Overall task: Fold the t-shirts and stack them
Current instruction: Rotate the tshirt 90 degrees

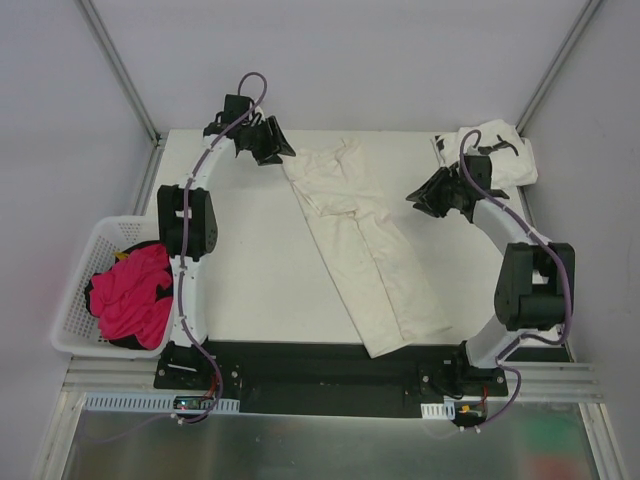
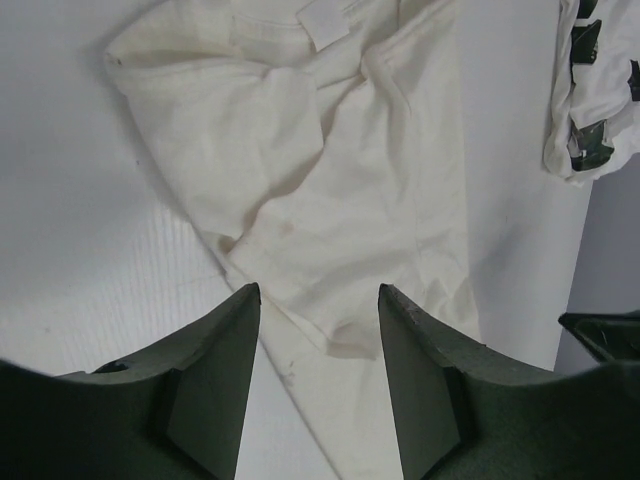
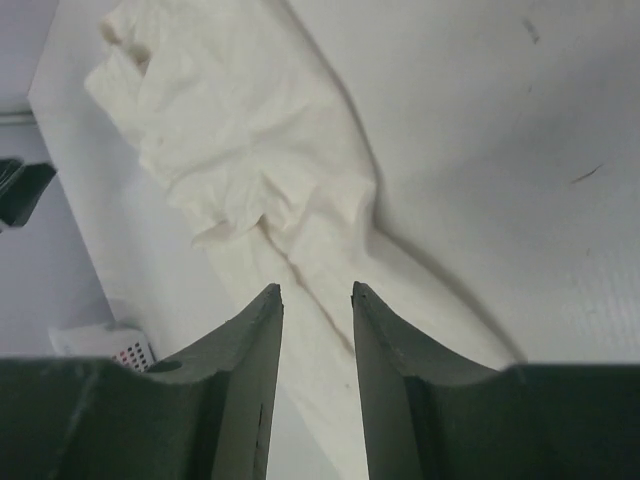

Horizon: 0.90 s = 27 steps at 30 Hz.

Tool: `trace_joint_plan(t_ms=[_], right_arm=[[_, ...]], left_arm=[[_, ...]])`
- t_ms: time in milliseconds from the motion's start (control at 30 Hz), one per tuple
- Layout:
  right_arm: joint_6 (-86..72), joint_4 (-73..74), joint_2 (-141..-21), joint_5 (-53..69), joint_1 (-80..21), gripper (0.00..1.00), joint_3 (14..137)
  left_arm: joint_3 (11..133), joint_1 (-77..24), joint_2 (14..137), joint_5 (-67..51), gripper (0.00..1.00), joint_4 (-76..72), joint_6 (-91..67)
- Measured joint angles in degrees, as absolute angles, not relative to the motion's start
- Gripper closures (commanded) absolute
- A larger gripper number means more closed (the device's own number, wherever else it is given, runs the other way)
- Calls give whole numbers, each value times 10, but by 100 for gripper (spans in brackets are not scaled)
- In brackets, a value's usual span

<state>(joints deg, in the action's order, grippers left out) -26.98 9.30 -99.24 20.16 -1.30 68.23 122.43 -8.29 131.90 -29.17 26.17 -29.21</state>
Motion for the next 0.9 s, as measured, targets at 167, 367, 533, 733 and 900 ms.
trace_joint_plan(t_ms=[167,367,533,733,900], right_arm=[[-274,88,-891,231,-24,63,622],[-275,89,-845,250,-13,62,615],[-273,94,-813,274,-12,63,599],[-268,133,-758,288,-12,62,549],[-253,168,-720,295,-15,62,548]], left_arm=[[1209,-83,1359,-307,50,241,-341],[1156,-83,1369,-305,51,222,-394],[1144,-87,1370,-295,51,196,-419],[1157,-91,1392,-295,51,167,-442],[1179,-91,1425,-295,51,157,-462]])
